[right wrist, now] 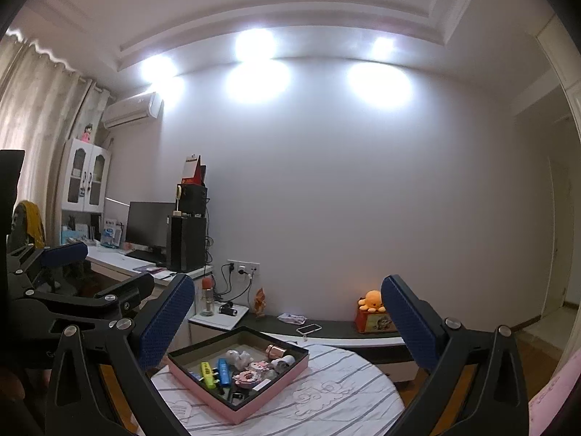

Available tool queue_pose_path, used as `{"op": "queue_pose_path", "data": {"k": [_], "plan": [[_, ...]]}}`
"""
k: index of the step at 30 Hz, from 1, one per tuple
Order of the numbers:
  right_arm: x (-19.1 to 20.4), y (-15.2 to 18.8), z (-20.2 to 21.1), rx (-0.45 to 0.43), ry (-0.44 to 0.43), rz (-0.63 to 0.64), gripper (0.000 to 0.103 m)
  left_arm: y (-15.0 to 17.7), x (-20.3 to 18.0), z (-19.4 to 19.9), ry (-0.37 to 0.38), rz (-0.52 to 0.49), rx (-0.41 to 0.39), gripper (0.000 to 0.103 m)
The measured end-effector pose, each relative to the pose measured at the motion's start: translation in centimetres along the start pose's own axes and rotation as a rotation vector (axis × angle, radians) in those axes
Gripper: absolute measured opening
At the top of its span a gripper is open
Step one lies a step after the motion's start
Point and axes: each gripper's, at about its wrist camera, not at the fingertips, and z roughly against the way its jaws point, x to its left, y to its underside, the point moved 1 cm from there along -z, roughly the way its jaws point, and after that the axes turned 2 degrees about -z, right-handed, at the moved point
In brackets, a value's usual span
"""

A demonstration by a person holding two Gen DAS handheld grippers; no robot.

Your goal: Organize rigid objects

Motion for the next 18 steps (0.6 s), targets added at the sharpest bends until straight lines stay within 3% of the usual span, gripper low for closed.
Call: {"op": "queue_pose_path", "data": {"k": [18], "plan": [[0.3, -0.4, 0.5, -0.037, -0.012, 0.0, 0.103, 0.0, 0.0, 1.3, -0.027, 0.052, -0.113, 0.103]]}}
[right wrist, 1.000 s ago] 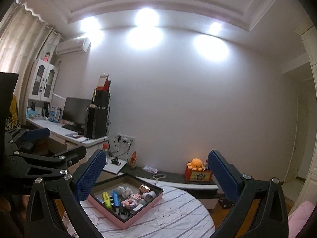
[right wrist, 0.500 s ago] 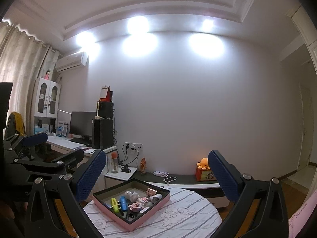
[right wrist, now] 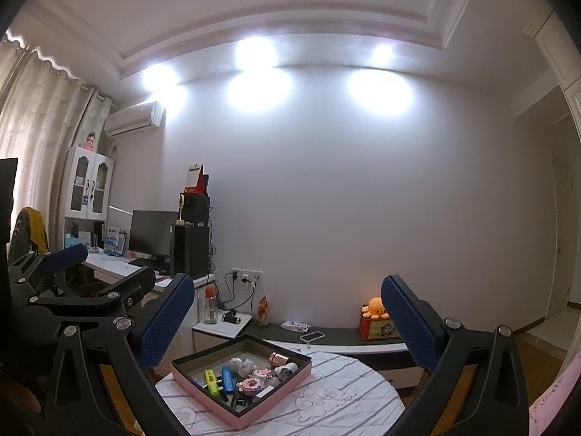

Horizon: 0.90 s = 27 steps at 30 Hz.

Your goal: Organize rigid objects

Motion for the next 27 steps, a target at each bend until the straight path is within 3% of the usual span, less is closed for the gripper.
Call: {"op": "queue_pose_path", "data": {"k": [7, 14, 27], "plan": [[0.3, 0.7, 0.2, -0.043, -0.001, 0.016, 0.103, 1.1, -0.2, 0.6, -0.035, -0.013, -0.087, 0.103], [0.3, 1.8, -0.8, -0.006, -0.007, 0.001, 0.103, 2.2, -0.3, -0.4, -0.027, -0.023, -0.02, 0.103], [0.3, 2.2, -1.9, 0.018, -0.021, -0.009, 0.103, 2.5, 0.4, -1.3, -0.038, -0.022, -0.014, 0.103]]}}
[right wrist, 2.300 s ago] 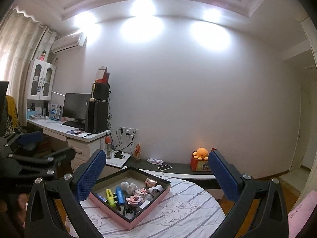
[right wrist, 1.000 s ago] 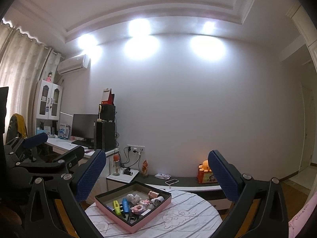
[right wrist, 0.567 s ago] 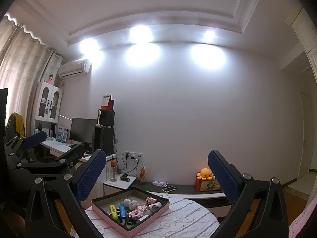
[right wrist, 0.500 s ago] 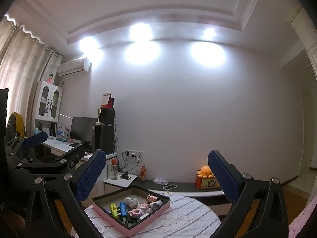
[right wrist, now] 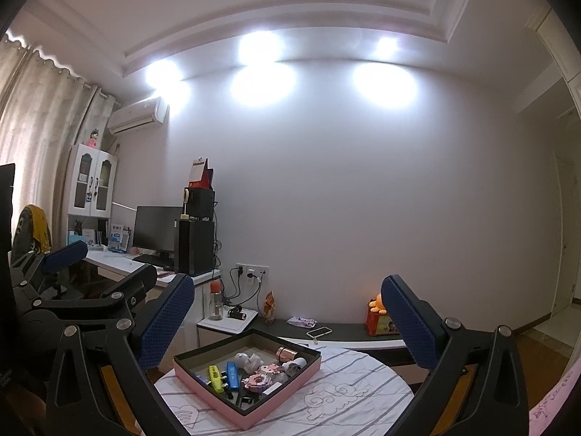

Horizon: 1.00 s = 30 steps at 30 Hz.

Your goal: Organize rigid objects

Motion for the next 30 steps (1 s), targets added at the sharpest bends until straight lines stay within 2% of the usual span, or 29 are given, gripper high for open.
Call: {"op": "queue_pose_path", "data": {"k": [30], "plan": [[0.2, 0.0, -0.8, 0.036, 0.0, 0.011, 0.103, 0.9, 0.9, -1.6, -0.002, 0.008, 0.029, 0.103]]}}
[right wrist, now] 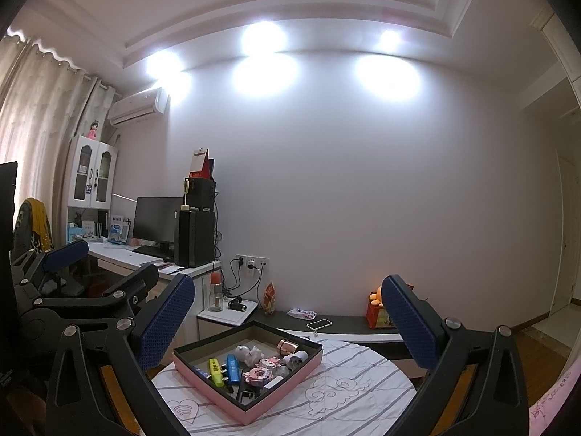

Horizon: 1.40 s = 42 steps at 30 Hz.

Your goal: Organize rigid objects

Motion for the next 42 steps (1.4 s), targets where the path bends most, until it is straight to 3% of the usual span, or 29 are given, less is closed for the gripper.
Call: {"op": "queue_pose_path", "data": {"k": [42], "plan": [[1.0, 0.7, -1.3, 0.045, -0.001, -0.003, 0.103, 1.8, 0.5, -1.4, 0.02, 0.003, 0.015, 0.103]]}}
